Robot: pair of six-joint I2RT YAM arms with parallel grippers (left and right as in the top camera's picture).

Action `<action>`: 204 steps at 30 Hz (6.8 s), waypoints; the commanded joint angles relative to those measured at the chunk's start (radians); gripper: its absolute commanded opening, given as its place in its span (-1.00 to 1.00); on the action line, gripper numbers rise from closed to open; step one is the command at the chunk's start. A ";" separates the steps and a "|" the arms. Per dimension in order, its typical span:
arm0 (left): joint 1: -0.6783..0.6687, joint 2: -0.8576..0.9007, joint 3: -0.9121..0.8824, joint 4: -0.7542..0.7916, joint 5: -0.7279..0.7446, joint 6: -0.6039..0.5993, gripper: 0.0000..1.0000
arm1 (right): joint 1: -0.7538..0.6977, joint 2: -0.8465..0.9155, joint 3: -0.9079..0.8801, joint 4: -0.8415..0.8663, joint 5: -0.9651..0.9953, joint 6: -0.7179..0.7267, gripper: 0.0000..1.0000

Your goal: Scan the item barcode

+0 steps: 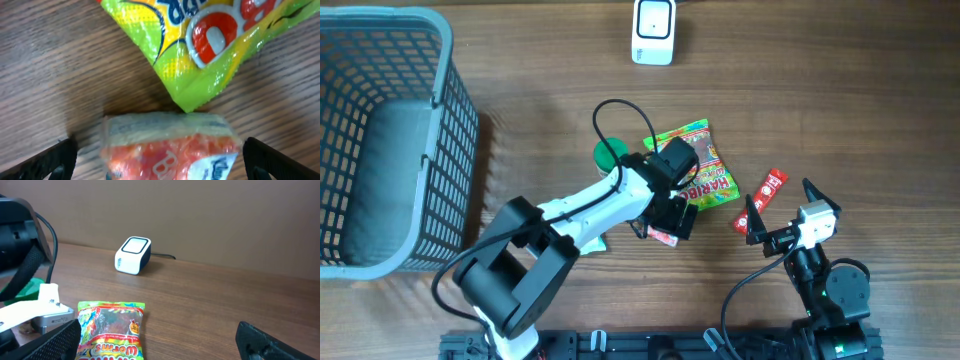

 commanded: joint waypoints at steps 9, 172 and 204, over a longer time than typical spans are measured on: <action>0.003 -0.537 0.026 0.014 -0.177 -0.009 1.00 | 0.004 -0.003 -0.001 0.002 0.008 -0.003 0.99; 0.782 -1.861 -0.753 -0.105 -0.121 0.309 1.00 | 0.440 2.115 1.876 -1.267 0.114 0.809 0.99; 0.782 -1.861 -0.753 -0.105 -0.121 0.309 1.00 | 0.454 2.116 1.543 -0.953 -0.026 0.726 0.99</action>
